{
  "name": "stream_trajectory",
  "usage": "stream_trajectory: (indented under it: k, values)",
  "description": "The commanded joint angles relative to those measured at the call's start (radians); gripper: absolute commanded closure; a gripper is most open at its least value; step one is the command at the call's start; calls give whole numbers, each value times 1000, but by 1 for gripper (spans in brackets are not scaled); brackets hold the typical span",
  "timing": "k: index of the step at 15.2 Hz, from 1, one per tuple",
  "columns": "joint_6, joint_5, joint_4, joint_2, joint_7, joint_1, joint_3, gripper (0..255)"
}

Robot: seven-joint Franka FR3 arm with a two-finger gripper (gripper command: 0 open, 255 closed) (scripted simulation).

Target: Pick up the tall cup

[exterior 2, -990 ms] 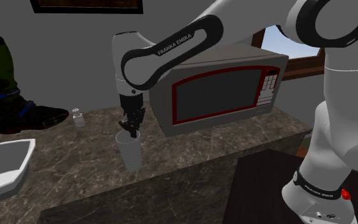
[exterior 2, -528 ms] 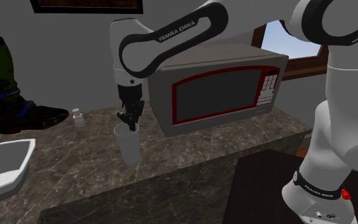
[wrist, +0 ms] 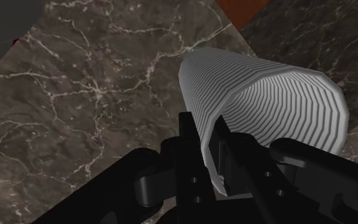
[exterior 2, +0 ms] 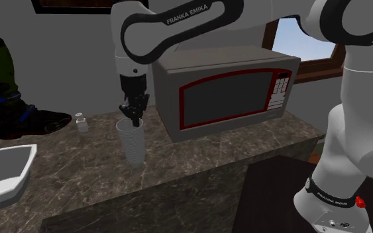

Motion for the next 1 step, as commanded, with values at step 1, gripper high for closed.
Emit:
stream_trajectory:
  k: [1]
  values:
    - [-9,0,8,-1,-1,-1,-1,255]
